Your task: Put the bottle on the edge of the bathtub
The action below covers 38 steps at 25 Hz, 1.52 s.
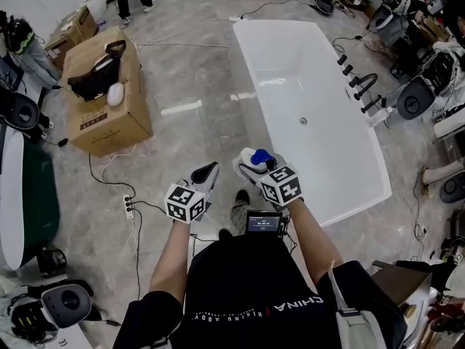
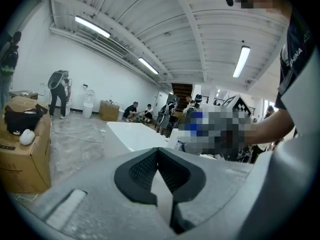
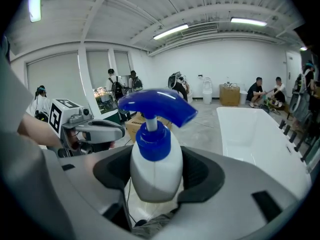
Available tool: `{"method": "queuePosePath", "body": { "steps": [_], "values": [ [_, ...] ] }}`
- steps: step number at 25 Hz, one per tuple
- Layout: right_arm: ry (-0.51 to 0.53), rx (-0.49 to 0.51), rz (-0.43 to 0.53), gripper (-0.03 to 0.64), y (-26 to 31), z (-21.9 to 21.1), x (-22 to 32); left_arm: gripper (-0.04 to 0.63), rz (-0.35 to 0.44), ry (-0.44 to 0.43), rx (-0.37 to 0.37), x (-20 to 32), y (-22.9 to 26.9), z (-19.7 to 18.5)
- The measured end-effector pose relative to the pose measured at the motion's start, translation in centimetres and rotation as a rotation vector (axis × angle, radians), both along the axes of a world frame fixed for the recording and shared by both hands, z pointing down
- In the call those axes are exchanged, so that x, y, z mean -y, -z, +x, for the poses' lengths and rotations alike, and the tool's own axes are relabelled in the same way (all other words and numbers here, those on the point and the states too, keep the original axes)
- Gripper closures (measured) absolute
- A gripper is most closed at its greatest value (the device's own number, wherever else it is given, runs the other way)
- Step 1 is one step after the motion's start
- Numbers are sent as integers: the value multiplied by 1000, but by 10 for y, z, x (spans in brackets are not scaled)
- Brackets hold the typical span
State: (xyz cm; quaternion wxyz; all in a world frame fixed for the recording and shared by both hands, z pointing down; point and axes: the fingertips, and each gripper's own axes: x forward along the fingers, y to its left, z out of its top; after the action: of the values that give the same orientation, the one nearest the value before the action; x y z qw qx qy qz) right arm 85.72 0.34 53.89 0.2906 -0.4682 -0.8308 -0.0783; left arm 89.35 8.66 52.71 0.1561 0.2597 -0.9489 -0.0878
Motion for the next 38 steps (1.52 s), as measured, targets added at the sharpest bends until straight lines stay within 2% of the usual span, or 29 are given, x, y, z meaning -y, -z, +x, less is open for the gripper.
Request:
{"method": "queuePosePath", "body": {
  "steps": [5,17,20,26,31,38],
  "values": [
    [12,-23,-7,341,-14,-56,-24,586,-6,6,-23,-19,-12,-54],
    [31,-8,-37,341,3,-262,-69,586,-33,43,-37,-68,1,-252],
    [35,0,-38,341,5,-302,-75,586,-39,47,-40,-73,1,-284],
    [44,-17,-33,341,5,-355,-97,586,-29,62,-50,-95,2,-338],
    [30,-18,-29,341,-4,-411,-128,586,-22,37,-45,-125,-7,-399],
    [-36,-1,-25,341,4,-517,-182,586,-11,-16,-32,-186,-5,-506]
  ]
}}
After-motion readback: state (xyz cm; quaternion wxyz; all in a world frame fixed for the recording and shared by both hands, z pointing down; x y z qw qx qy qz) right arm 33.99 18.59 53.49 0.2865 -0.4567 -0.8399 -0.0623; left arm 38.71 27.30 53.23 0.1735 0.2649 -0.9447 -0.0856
